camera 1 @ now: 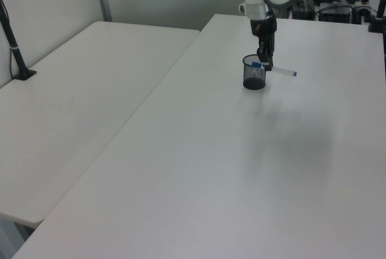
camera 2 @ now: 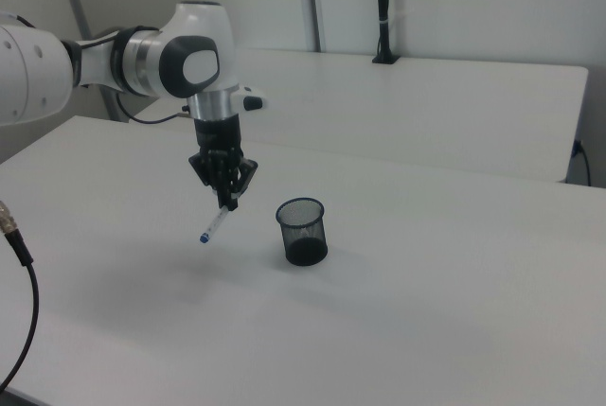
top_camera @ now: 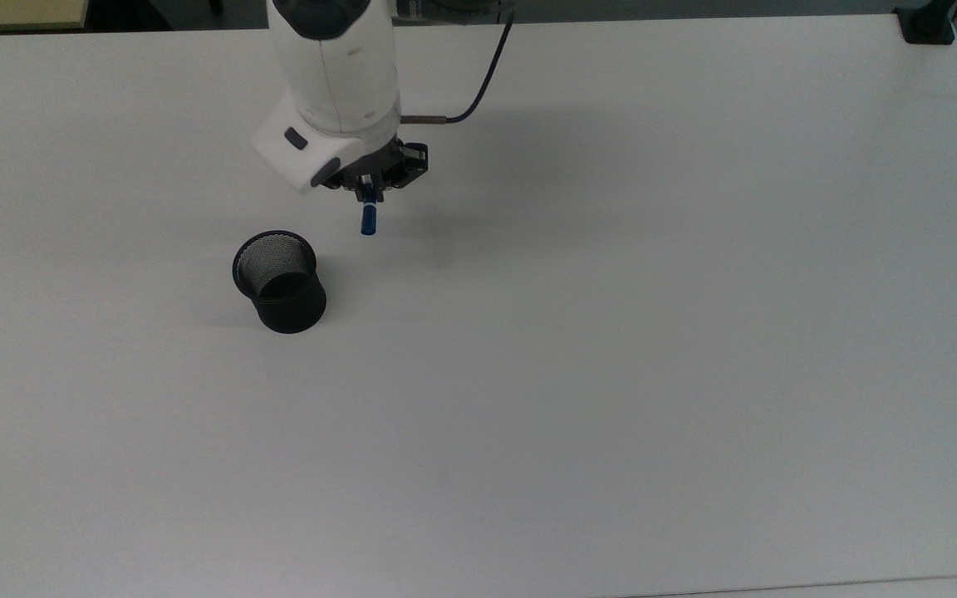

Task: Insert the marker
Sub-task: 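Lift the grasped marker and carry it toward the black mesh cup, then tilt the marker tip-down and lower it into the mesh cup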

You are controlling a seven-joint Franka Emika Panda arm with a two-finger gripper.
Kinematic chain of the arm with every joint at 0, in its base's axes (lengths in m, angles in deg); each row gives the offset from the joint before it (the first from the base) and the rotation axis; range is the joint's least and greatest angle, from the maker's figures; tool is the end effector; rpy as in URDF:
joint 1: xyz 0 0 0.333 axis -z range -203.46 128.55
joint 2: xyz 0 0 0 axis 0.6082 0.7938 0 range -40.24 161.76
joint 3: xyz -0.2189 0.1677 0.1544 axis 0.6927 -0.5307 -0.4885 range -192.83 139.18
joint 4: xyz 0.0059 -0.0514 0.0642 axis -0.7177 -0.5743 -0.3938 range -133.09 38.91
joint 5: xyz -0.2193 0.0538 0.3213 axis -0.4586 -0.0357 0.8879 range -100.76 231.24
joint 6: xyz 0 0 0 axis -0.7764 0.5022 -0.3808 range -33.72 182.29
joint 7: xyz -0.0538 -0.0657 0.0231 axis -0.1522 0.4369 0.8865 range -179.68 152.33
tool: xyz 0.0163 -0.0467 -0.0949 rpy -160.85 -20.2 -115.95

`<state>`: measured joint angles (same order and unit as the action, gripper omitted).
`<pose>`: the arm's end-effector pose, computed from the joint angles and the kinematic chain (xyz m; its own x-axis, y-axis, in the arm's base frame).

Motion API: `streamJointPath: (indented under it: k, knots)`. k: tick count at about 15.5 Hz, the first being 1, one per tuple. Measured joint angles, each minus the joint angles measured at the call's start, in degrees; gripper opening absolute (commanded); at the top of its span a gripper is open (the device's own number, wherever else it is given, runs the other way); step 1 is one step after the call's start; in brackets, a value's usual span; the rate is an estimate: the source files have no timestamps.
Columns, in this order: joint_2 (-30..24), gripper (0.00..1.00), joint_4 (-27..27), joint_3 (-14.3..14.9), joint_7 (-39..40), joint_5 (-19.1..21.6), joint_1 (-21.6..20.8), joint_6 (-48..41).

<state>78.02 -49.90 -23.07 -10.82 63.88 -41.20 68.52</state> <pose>0.6319 0.0017 0.4372 0.9864 0.0541 -0.1551 0.0601 -0.9976 0.0341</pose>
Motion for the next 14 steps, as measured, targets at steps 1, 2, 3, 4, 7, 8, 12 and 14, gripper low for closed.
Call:
streamJointPath:
  k: [1,2,3,4,7,8,12,14]
  knots:
    - [-0.5,0.05,0.0,0.3,-0.2,0.1,0.4,0.3]
    - [-0.8,0.05,0.0,0.8,-0.8,0.4,0.6,1.0]
    - [-1.2,0.05,0.0,1.9,-1.4,1.4,0.8,2.3]
    - [-1.6,0.05,0.0,2.7,-1.8,2.5,0.9,3.3]
    - [-3.8,0.05,0.0,5.5,-3.0,5.3,2.4,8.1]
    - [-4.6,0.05,0.0,6.4,-3.5,5.6,3.1,9.6]
    - [-5.4,0.06,-0.6,8.9,-5.6,7.3,4.6,18.6]
    - [-3.9,0.06,-1.2,9.0,-6.6,7.3,5.2,23.0]
